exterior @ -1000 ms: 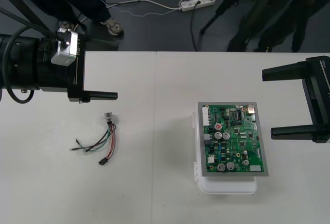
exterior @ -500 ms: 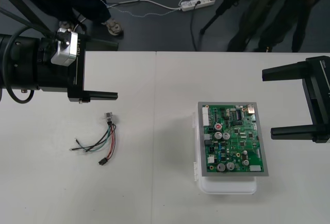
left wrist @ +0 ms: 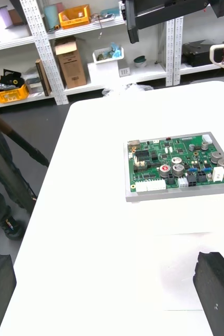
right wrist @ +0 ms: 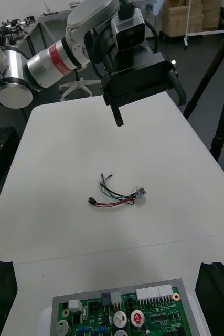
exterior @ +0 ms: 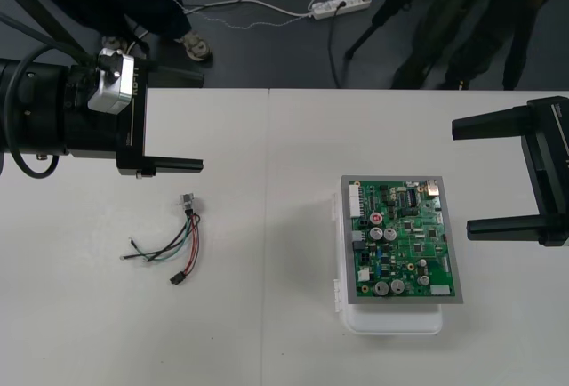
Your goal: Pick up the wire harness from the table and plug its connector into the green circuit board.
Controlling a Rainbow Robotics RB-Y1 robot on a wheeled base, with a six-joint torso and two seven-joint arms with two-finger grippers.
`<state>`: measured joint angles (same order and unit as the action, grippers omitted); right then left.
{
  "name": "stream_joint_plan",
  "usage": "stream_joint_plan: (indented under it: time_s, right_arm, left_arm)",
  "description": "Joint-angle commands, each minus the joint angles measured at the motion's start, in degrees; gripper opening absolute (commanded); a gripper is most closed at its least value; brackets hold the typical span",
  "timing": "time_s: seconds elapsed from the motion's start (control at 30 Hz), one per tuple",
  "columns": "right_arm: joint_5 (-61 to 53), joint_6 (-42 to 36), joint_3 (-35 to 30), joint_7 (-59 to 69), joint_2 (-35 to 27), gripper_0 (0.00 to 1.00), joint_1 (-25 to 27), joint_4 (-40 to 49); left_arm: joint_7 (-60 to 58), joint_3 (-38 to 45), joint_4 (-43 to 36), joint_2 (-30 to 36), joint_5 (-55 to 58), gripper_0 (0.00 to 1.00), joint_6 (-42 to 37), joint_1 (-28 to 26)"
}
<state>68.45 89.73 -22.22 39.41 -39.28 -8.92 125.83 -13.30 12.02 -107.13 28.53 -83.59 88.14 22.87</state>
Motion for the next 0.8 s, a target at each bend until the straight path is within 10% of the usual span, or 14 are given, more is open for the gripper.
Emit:
stream_joint_plan:
  time_s: [0.03,0.8]
  right_arm:
    - [-0.25,0.27,0.34,1.11,2.10,1.00,2.94,-0.68]
    - [-5.69,-0.70,1.74,-2.40,4.21,1.00,3.03,-4.89]
  left_arm:
    - [-3.05,0.64,-1.68,1.88,0.18,1.00,1.68,2.27]
    - [-1.73,0.81,0.61,2.32,-0.35,1.00,1.86,-1.86]
